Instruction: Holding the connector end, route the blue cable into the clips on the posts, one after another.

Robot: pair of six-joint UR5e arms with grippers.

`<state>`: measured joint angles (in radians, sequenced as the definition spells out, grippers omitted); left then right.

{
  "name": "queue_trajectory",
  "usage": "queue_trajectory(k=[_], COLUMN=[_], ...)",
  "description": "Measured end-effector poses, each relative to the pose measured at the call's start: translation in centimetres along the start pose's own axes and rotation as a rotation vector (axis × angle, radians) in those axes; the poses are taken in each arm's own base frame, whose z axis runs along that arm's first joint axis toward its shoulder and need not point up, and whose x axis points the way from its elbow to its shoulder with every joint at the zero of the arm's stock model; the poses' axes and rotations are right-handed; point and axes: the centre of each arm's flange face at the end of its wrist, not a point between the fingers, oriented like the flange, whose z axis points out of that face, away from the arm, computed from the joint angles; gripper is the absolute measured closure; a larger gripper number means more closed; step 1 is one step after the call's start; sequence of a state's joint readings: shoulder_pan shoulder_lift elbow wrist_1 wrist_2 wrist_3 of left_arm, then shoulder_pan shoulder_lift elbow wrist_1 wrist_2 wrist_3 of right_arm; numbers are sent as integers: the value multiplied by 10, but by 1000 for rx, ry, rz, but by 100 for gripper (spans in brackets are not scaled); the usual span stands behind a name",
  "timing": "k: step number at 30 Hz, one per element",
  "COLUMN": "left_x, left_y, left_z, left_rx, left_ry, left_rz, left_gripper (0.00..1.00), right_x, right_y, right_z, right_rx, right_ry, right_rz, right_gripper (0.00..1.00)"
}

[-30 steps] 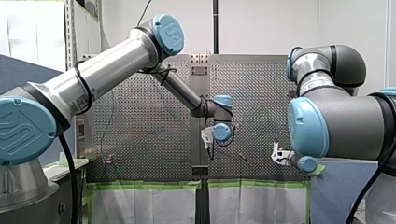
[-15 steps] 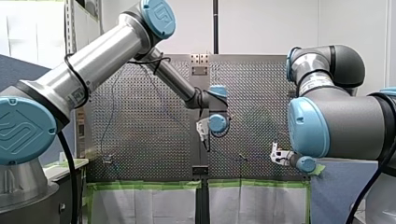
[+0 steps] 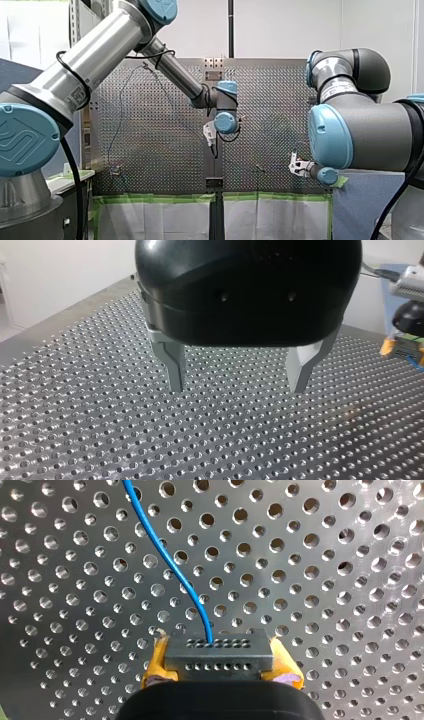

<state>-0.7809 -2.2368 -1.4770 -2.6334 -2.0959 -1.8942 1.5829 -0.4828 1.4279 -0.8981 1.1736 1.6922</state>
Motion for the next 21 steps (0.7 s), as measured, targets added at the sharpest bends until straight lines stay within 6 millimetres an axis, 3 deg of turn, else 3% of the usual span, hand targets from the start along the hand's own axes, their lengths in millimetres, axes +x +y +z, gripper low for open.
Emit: queue_trajectory(k=[21], left_x=[-41], left_y=[20], left_z=[-62], left_rx=[-6], left_ry=[41], left_rz=[103], left_gripper=[0], right_x=[0], right_y=[-3], right_z=[1], right_rx=[8], right_ry=[1], right_rz=[6], right_gripper=[100])
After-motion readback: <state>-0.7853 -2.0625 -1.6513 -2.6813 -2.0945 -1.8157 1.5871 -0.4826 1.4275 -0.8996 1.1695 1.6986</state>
